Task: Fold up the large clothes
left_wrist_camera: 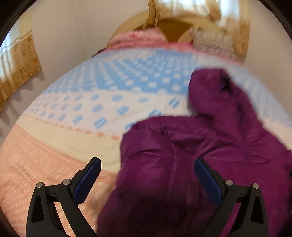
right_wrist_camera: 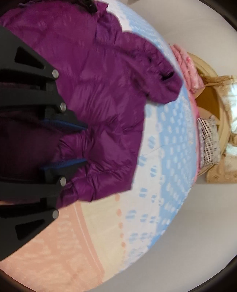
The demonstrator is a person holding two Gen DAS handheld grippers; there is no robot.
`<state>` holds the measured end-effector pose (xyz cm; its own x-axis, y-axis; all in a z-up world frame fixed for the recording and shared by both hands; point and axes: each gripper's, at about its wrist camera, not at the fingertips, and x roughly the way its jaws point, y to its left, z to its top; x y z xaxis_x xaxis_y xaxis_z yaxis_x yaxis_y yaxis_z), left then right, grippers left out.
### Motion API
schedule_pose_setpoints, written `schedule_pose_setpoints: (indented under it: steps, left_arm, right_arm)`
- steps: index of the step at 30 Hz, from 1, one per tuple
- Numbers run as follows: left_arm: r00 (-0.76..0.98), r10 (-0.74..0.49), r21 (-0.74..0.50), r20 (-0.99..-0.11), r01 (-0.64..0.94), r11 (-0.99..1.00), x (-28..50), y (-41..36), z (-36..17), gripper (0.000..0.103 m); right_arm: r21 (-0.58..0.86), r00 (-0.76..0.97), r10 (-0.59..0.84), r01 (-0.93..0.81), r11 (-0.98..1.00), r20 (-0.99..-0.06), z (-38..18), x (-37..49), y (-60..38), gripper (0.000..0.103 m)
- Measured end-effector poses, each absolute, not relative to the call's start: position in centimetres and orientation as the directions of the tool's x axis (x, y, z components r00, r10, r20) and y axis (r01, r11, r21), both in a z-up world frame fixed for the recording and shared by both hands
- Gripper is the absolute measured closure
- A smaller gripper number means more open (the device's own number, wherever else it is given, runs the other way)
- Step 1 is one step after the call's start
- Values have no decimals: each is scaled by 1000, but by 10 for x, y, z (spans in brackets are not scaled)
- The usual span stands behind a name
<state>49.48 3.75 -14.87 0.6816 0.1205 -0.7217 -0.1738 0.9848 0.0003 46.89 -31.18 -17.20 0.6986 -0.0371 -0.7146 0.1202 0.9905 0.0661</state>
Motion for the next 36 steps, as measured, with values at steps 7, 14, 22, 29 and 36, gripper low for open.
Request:
schedule_pose_setpoints:
  steps: [7, 14, 22, 29, 36]
  left_arm:
    - [630, 229, 115, -742, -217, 969, 472, 57, -185, 1]
    - [593, 184, 63, -784, -218, 974, 485, 64, -208, 1]
    - [600, 106, -36, -793, -220, 975, 482, 74, -213, 1]
    - [706, 121, -39, -697, -207, 978, 466, 87, -154, 1]
    - [596, 245, 121, -765, -241, 963, 509, 100, -207, 1]
  right_arm:
    - [40, 692, 52, -34, 999, -720, -171, 423, -277, 59]
    - [17, 639, 21, -12, 1000, -769, -206, 433, -279, 80]
    - [-18, 657, -5, -13, 1000, -753, -209, 430, -275, 80]
    - [1, 611, 55, -87, 996, -790, -197, 433, -277, 74]
    - [-33, 591, 66, -155, 987, -804, -196, 439, -275, 68]
